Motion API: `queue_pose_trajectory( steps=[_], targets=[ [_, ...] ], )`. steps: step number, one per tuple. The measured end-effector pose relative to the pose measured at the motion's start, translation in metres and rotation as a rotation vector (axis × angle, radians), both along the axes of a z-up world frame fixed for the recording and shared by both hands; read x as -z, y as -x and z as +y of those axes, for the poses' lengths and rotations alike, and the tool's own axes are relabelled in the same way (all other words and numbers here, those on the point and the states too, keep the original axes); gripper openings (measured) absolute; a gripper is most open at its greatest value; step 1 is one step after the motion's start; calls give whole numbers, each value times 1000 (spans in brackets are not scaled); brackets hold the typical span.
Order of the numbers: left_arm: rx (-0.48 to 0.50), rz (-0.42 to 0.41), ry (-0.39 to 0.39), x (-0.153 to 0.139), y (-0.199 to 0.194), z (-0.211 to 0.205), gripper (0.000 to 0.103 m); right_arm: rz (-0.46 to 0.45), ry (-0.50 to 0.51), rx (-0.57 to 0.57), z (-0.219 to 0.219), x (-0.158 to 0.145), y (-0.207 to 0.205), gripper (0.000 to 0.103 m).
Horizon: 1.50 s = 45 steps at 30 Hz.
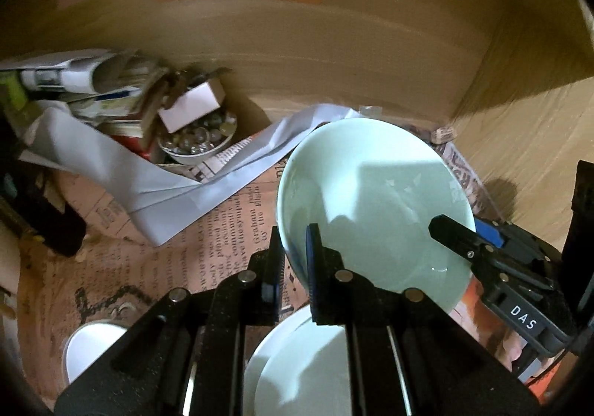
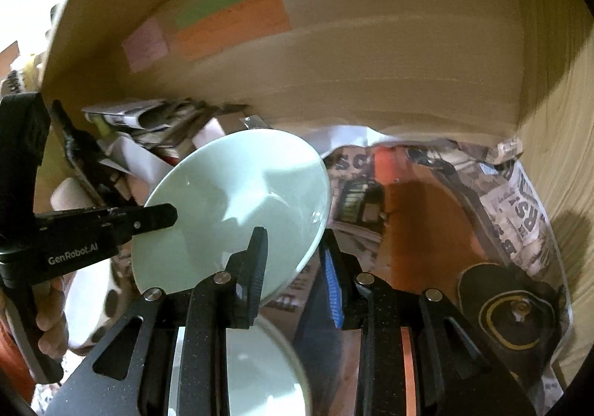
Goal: Organize plates and bowls
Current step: 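Lift the mint green bowl with both grippers and carry it over the stack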
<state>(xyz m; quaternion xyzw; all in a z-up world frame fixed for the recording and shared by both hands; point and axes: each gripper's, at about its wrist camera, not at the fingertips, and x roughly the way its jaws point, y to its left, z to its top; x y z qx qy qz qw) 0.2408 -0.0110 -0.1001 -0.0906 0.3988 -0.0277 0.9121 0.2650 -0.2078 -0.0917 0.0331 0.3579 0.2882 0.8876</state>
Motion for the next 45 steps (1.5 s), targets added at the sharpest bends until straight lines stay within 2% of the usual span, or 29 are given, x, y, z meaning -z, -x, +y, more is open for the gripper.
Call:
queue_pose_trajectory(
  steps=[8,21,34,45],
  targets=[
    [-24,-74,50,-15,43,14,10,-58,-17,-31,15,-17,29,26],
    [-61,-174,0,-26,110,49,11,-100,-34,-105,47,-31,71,26],
    [-132,-172,-3,-10,159,93,12,-83,-30,-201,91,-21,101,26],
    [-177,-146,-27,7,186,122,12,-26,-39,-263,127,-2,117,26]
  ],
)
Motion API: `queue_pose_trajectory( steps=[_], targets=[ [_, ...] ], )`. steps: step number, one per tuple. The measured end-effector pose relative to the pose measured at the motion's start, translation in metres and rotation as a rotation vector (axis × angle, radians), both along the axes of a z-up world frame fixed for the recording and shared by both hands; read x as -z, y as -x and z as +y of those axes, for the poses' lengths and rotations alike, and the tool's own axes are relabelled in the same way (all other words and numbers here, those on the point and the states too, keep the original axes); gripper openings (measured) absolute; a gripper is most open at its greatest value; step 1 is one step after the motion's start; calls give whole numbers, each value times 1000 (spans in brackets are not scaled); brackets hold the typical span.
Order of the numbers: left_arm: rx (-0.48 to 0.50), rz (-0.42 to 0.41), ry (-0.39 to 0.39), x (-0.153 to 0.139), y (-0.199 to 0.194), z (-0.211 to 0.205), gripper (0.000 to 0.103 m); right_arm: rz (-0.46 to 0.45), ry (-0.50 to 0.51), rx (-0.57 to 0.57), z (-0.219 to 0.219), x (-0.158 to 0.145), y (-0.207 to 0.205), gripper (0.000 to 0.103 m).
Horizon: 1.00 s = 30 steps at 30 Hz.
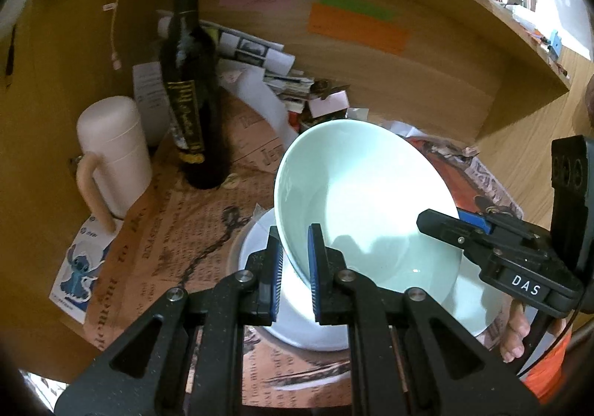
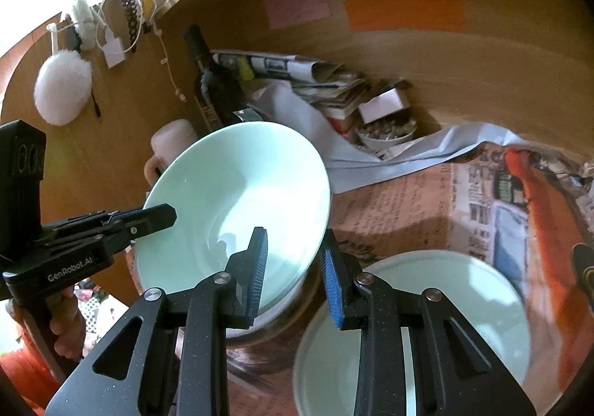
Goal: Organize plates and bowls
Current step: 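Lift the mint green bowl with both grippers and carry it over the stack, then lower the mint green bowl into the white bowl and open both grippers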
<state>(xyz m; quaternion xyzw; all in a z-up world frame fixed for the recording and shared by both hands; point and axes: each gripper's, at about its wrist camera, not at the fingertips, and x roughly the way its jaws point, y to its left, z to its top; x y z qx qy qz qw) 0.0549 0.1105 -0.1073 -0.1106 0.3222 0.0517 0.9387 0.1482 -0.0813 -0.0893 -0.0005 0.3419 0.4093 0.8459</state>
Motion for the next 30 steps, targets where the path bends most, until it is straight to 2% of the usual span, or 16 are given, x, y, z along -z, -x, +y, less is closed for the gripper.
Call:
queue_pose_trajectory(
  steps=[4,19,30],
  targets=[
    [-8,7,-25,6,7,4,12,15,5,-11,10,6,4,26],
    [-6,85,27,39,6,19,12,63,50,-19,27,28,6,26],
    [-5,94,27,44,4,21,12,25,83,-21,30,29,9,26]
  ],
)
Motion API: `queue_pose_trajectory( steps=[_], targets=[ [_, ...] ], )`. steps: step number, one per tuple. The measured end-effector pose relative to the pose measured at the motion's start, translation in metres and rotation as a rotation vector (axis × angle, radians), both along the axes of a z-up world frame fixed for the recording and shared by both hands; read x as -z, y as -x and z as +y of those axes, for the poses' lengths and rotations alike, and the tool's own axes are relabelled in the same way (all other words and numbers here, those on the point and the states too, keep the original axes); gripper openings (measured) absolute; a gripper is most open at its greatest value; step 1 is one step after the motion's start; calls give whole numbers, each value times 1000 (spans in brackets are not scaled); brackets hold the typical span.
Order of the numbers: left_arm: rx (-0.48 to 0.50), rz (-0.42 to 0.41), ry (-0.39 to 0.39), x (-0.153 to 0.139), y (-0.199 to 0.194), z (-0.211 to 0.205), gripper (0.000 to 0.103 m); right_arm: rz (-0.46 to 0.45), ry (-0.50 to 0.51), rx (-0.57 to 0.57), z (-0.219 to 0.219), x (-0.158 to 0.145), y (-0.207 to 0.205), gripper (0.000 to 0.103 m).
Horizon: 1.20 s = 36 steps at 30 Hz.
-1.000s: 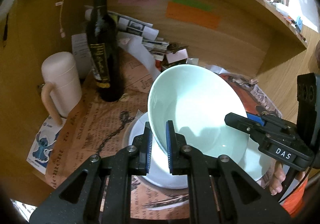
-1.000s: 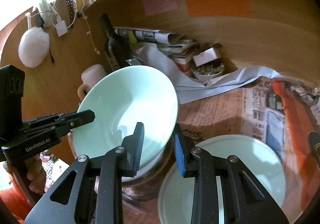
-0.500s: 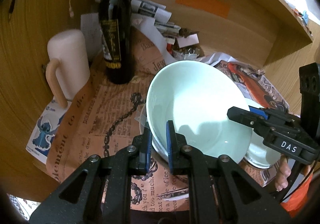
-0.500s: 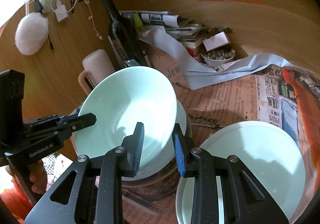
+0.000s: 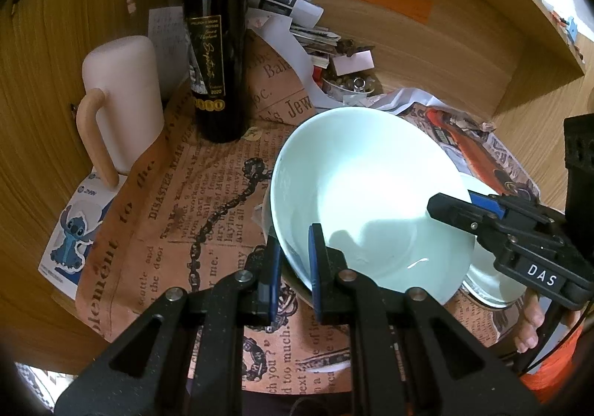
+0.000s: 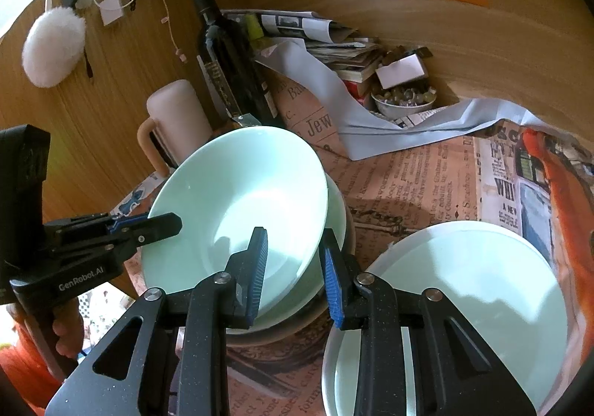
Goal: Organize plates and bowls
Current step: 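Lower the mint green bowl into the white bowl and open both grippers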
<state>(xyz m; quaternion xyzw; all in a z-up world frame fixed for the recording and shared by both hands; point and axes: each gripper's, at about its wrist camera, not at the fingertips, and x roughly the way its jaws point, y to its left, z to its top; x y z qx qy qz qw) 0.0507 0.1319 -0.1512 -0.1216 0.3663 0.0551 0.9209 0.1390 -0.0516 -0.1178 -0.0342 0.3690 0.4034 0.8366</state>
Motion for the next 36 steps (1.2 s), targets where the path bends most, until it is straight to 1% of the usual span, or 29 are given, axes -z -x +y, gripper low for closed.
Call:
queue_pose_trajectory(
  steps=[4,6,11,16,18,20,22,23,24,27,28,32,34,36],
  targets=[
    [1,3,-15,0,0,0,12,-18,19,-4,3,0,2,26],
    [-1,8,-34,1,-2,-2,13,-37,33,-3,5,0,4,26],
    [-2,11,-46,0,-4,-1,15,-90,71,5,10,-1,9,29],
    [-4,15,-86,2,-6,-4,15,-92,72,10,8,-2,6,29],
    [0,12,-98,2,-7,-6,19,-99,74,12,7,-3,6,29],
    [7,9,-93,2,-7,-6,22,-111,76,15,8,-4,7,36],
    [11,6,-87,1,-8,-6,29,-142,92,28,8,-4,9,41],
    [14,0,-83,1,-8,-6,34,-151,92,28,7,-5,10,44],
    [13,-5,-82,0,-8,-6,38,-156,88,26,7,-6,11,44],
    [8,-20,-71,-3,-5,-5,40,-166,77,27,4,-10,12,47],
    [7,-27,-63,-5,-3,-4,41,-170,73,29,3,-11,12,49],
    [-7,-61,-48,-12,4,0,52,-161,52,39,-3,-14,9,50],
    [-10,-73,-50,-14,6,1,53,-153,45,47,-5,-13,8,50],
    [-8,-78,-46,-14,6,3,56,-135,35,52,-7,-11,6,52]
  ],
)
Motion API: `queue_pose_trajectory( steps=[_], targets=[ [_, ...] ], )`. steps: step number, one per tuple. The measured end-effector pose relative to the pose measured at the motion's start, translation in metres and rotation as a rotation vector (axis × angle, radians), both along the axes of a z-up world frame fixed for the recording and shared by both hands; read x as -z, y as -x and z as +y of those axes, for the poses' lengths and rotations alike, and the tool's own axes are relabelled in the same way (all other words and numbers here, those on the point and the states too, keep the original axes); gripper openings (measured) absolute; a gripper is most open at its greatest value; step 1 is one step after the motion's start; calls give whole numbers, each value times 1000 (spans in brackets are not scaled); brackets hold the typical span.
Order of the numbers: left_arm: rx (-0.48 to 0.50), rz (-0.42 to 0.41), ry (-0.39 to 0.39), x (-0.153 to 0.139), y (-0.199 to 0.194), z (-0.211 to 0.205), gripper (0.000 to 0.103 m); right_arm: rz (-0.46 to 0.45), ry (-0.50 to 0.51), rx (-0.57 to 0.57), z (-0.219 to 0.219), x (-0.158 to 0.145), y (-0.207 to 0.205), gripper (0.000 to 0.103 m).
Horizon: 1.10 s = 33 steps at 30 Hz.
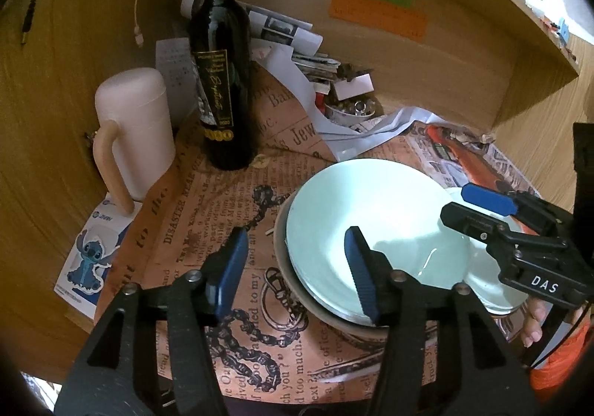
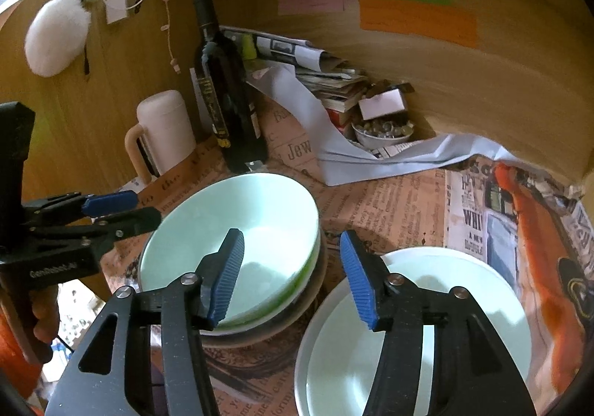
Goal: Organize plates and bowls
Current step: 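Lower the mint green bowl into the white bowl and open both grippers, then close both grippers on the rim of the nested bowl stack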
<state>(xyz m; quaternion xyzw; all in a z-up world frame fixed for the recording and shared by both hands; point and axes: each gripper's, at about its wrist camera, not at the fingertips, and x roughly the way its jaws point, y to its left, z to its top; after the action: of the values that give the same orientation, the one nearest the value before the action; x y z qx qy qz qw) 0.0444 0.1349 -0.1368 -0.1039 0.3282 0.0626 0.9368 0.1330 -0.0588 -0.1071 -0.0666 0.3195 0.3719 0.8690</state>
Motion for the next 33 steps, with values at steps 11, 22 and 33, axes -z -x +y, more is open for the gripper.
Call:
queue_pose_trajectory(
  steps=[11,22,33],
  targets=[
    [10,38,92,21,-7,10,59,154,-52,17,-10,21,-16,64],
    [48,74,120,34,-17,8,59,243,-58,-9,1,32,-25,64],
    [90,81,227,43,-22,15,45,296,-49,-17,9,39,-28,51]
  ],
)
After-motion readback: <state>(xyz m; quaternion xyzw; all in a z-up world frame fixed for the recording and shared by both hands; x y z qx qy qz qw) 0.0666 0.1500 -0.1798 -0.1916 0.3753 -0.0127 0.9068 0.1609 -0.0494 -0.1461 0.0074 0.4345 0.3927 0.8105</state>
